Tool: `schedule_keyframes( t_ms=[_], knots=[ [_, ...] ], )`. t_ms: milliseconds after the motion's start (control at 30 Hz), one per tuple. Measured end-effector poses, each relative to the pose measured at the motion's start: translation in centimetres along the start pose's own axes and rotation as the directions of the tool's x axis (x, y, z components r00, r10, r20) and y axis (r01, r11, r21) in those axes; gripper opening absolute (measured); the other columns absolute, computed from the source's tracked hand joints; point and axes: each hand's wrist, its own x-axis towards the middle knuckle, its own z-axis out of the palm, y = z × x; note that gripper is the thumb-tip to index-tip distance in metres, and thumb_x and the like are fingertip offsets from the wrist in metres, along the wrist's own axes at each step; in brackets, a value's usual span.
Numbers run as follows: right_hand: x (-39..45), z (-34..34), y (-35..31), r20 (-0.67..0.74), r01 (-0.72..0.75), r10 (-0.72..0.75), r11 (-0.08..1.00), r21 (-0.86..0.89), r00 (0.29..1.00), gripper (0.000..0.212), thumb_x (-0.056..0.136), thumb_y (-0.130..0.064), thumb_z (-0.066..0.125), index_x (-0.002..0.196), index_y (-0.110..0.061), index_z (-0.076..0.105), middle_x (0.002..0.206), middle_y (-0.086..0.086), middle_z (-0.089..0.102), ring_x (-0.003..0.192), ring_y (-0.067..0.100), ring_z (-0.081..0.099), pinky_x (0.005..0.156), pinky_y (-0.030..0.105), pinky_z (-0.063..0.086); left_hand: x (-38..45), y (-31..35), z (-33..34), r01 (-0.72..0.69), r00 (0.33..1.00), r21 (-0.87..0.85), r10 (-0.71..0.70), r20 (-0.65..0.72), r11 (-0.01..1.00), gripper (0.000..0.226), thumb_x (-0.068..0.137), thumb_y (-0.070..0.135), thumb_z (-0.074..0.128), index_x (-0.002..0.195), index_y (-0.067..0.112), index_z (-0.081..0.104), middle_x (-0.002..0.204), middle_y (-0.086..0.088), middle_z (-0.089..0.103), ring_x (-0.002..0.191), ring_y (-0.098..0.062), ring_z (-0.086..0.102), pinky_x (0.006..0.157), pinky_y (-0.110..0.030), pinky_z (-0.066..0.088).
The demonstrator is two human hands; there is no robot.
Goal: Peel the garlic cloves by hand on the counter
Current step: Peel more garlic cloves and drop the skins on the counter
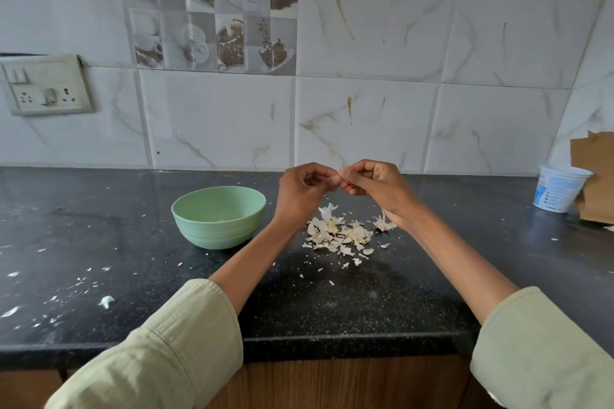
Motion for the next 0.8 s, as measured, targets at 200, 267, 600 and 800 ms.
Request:
schedule_keyframes(
  t_ms=[200,267,600,800],
  knots=[
    [-0.1,0.1,-0.3,0.042,-0.005,0.005,1.0,0.008,0.999,0.024,0.093,-0.008,0.076,0.111,0.007,0.073,0.098,0.02,0.079,0.082,0.018,0.075,0.074,0.022,0.061,0.0,0.2,0.1,0.062,0.998,-0.072,-0.062,0.007,0.995,0.026,0.089,0.018,0.085,0.108,0.004,0.075,0.092,-0.012,0.08,0.08,-0.017,0.076,0.072,-0.024,0.058],
    [-0.1,0.0,-0.3,0.058,-0.006,0.006,1.0,-0.011,0.998,0.025,0.094,-0.009,0.076,0.112,0.007,0.073,0.098,0.021,0.079,0.082,0.019,0.075,0.075,0.023,0.062,0.0,0.1,0.1,0.086,0.996,-0.092,-0.085,0.016,0.992,0.026,0.089,0.017,0.084,0.109,0.004,0.076,0.092,-0.013,0.08,0.082,-0.018,0.077,0.074,-0.027,0.06],
    [-0.4,-0.4,-0.5,0.029,0.157,-0.169,0.821,-0.549,0.985,0.027,0.088,-0.041,0.085,0.1,-0.025,0.067,0.082,-0.002,0.073,0.066,0.008,0.064,0.064,0.021,0.05,0.0,-0.1,0.0,0.183,0.983,-0.224,-0.181,0.029,0.957,0.026,0.087,0.013,0.085,0.101,-0.004,0.071,0.094,-0.017,0.08,0.092,-0.027,0.077,0.086,-0.034,0.061],
    [-0.5,-0.2,-1.2,0.069,0.236,-0.234,0.826,-0.512,0.97,0.015,0.092,-0.023,0.08,0.102,-0.03,0.071,0.095,-0.01,0.072,0.077,0.015,0.067,0.069,0.027,0.054,0.2,-0.5,-0.1,0.208,0.978,-0.268,-0.2,0.055,0.941,0.02,0.09,0.005,0.08,0.108,-0.004,0.076,0.095,-0.021,0.079,0.084,-0.025,0.077,0.078,-0.027,0.064]
  ],
)
